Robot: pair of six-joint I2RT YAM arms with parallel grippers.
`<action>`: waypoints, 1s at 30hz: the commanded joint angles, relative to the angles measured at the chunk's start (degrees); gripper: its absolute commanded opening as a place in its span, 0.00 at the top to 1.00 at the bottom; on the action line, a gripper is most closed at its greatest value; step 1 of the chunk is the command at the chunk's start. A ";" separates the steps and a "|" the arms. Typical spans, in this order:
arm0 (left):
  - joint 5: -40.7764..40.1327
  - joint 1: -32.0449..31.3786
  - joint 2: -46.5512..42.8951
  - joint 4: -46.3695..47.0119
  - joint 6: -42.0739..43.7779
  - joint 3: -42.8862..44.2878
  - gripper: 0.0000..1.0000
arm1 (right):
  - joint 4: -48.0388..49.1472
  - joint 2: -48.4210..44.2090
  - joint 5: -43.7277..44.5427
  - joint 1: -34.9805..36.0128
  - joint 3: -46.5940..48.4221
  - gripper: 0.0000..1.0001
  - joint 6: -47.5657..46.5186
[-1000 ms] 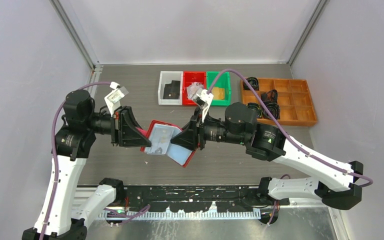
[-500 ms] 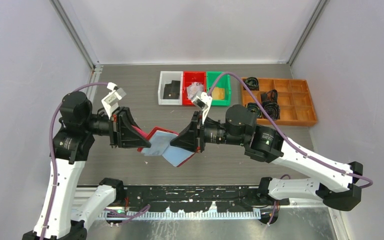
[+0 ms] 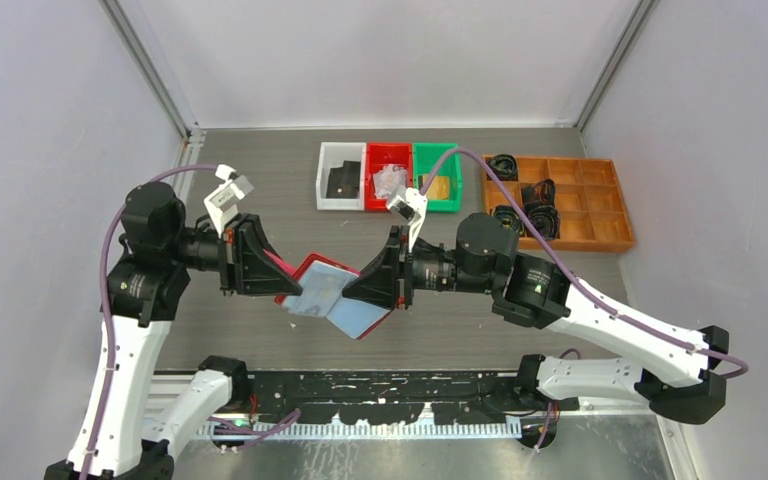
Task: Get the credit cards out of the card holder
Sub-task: Remove the credit card from the card holder.
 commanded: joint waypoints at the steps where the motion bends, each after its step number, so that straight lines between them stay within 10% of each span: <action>1: -1.28 -0.14 -0.42 2.76 -0.36 1.41 1.00 | 4.30 -1.54 -1.95 -0.80 -0.23 0.75 1.79; 9: -12.80 -0.14 -2.04 -3.35 9.71 2.86 1.00 | 2.52 -2.07 -4.18 -1.43 -2.89 0.61 3.87; 19: -4.95 -0.13 -1.52 -1.14 3.79 1.47 0.97 | 3.68 0.21 -0.86 -2.01 -0.59 0.98 3.87; 30: -0.52 -0.13 -1.76 -0.47 2.11 0.67 1.00 | 3.58 0.59 1.43 -4.02 -0.68 0.99 5.72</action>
